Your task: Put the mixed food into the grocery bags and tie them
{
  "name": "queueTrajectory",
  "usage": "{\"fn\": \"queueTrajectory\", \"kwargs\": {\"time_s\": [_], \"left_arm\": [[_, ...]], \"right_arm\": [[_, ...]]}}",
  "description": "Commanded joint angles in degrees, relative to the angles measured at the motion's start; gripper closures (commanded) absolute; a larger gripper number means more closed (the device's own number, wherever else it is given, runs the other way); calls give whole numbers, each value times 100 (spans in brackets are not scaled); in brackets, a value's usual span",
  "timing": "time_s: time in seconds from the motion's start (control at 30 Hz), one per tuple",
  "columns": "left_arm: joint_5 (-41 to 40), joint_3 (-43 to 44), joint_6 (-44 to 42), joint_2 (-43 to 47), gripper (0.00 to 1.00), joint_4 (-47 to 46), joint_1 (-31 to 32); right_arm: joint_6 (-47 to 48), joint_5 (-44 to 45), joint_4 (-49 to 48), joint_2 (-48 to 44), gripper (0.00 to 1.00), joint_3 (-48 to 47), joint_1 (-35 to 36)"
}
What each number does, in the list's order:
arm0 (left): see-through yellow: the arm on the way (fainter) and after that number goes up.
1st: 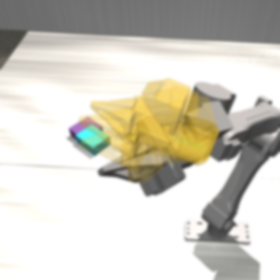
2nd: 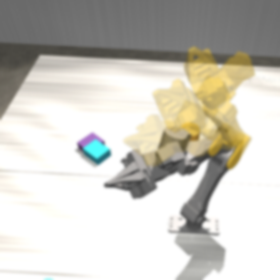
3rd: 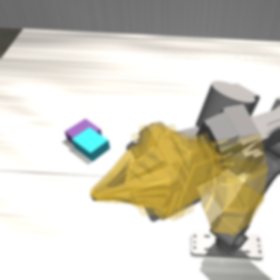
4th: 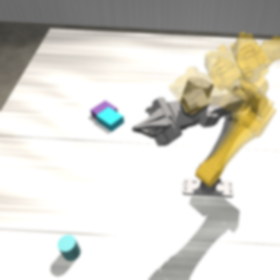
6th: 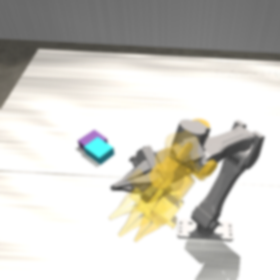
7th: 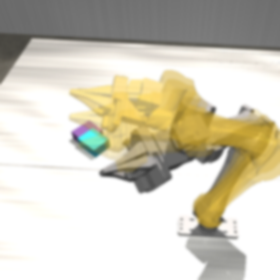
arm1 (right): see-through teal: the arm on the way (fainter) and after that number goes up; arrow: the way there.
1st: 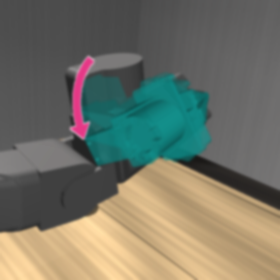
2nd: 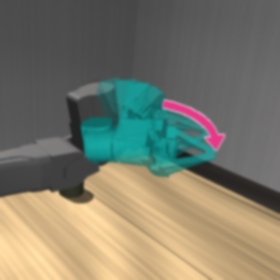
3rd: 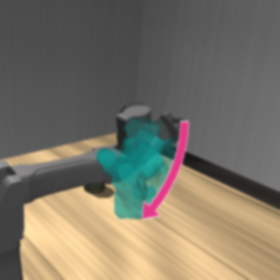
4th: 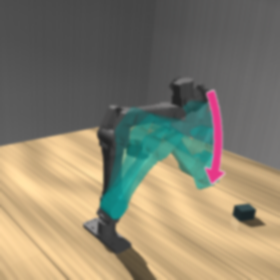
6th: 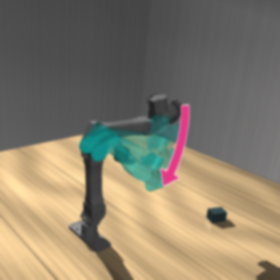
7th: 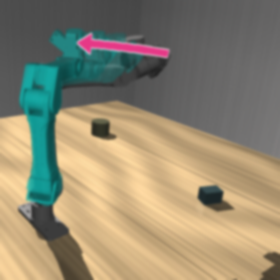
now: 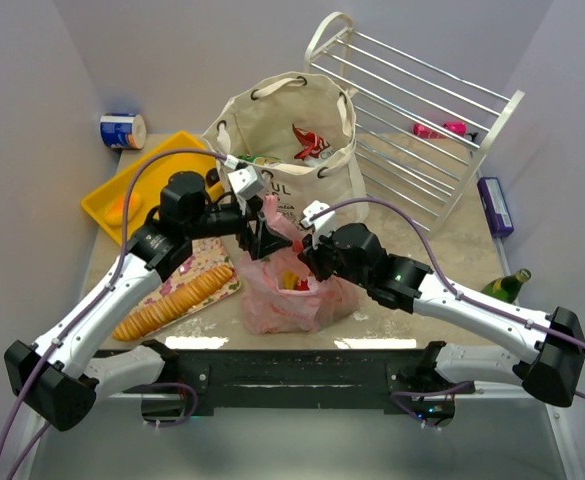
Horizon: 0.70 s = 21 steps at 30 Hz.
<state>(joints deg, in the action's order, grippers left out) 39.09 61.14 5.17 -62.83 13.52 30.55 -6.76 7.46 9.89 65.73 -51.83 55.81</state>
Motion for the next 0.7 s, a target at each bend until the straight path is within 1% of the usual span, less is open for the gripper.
{"fn": "queueTrajectory", "kwargs": {"time_s": [0.0,0.03,0.07,0.1,0.17,0.2,0.23,0.27,0.3,0.37,0.4,0.43,0.47,0.57,0.63,0.67], "left_arm": [[213,-146,81,-63,26,-420,39],[248,-216,89,-72,41,-464,39],[292,-252,81,-72,47,-577,39],[318,-296,81,-54,56,-648,39],[380,-393,37,-54,63,-736,39],[397,-410,11,-54,72,-745,39],[406,-454,-33,-45,76,-745,39],[406,-472,-42,-45,80,-772,39],[415,-489,-60,-37,87,-772,39],[494,-551,-77,-37,91,-833,39],[538,-568,-86,-54,97,-851,31],[599,-595,-86,-45,99,-868,30],[626,-604,-86,-37,100,-903,39],[810,-630,-130,-10,100,-991,30],[942,-665,-165,33,100,-1053,57],[960,-683,-165,60,100,-1114,57]], "right_arm": [[96,-227,-22,-96,100,-266,-9],[96,-271,-5,-122,100,-275,-9],[88,-298,21,-131,100,-275,0],[62,-333,30,-157,98,-266,-9],[35,-552,153,-289,89,-283,-9],[-61,-579,171,-350,78,-292,-9],[-97,-675,189,-438,70,-310,-9],[-149,-720,215,-604,55,-345,0],[-263,-720,241,-684,48,-397,-9],[-430,-894,338,-868,35,-651,-18],[-492,-931,382,-887,32,-766,-26],[-553,-966,426,-896,30,-1010,-61],[-667,-1114,496,-896,26,-1135,-96],[-1000,-1299,584,-747,25,-1574,-281],[-1160,-1466,619,-571,28,-1811,-569],[-1308,-1763,524,-518,31,-1848,-684]]}}
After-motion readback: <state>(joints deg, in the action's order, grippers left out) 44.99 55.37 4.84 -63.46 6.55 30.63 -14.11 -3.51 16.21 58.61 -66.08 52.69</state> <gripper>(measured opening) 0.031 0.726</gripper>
